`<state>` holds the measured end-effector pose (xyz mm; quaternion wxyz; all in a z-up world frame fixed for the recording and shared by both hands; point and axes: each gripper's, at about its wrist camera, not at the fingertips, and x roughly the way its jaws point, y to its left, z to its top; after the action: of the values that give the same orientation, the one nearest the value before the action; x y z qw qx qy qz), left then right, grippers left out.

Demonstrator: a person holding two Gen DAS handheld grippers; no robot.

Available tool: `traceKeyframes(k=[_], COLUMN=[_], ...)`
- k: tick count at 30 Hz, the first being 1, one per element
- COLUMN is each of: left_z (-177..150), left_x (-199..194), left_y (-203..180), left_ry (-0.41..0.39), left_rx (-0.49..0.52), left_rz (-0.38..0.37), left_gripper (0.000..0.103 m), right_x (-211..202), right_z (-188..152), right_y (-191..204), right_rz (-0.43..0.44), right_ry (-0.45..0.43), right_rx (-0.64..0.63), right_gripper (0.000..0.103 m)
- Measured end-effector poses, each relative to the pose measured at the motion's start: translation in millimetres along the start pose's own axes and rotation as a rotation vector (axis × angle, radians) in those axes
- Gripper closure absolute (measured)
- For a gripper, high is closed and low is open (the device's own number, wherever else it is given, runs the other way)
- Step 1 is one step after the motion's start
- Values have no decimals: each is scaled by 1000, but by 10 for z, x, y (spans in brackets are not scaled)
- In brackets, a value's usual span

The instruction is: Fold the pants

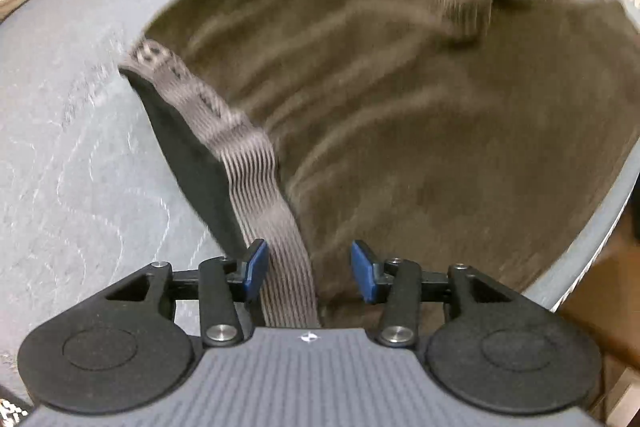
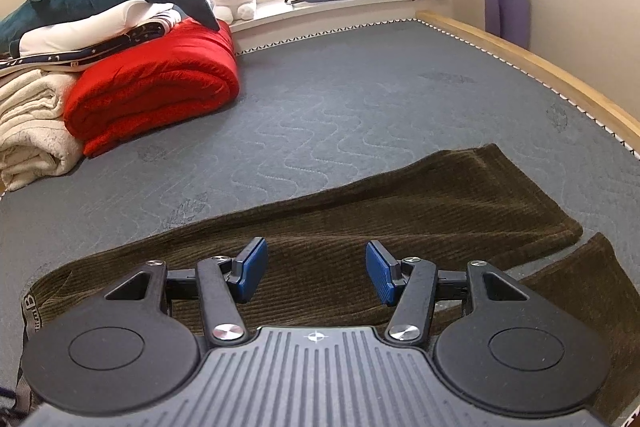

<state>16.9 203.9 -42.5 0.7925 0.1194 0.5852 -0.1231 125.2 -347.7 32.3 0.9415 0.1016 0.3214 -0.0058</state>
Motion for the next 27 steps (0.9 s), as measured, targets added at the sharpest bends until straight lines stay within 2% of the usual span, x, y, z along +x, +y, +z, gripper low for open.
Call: traceKeyframes(k=[7, 12, 14, 18, 19, 21, 23, 25, 27], left_z=[297, 452, 469, 548, 577, 638, 706, 773, 850], left_x=[-102, -222, -289, -329, -332, -346, -360, -352, -302], left_y=[0, 58, 56, 24, 26, 40, 48, 55, 72], left_ry=[-120, -277, -349, -414, -420, -439, -449, -438, -404], left_rx=[-58, -117, -132, -139, -147, -169, -182, -178, -173], left_rz=[36, 41, 67, 144, 143, 130, 109, 102, 128], left_gripper=[51, 51, 51, 51, 51, 52, 58, 97, 100], right_x=[30, 8, -5, -39, -52, -74, -82, -82, -84], right_z=[-5, -3, -1, 13, 19, 36, 51, 59, 67], right_y=[1, 16, 23, 29, 21, 8, 0, -2, 7], right_rz=[-20, -30, -29, -26, -25, -21, -16, -9, -4], right_ry=[-10, -29, -35, -55, -62, -80, -88, -91, -100], right_rx=[-18, -22, -27, -32, -29, -22, -13, -6, -8], right_gripper=[46, 46, 48, 58, 60, 70, 79, 86, 88])
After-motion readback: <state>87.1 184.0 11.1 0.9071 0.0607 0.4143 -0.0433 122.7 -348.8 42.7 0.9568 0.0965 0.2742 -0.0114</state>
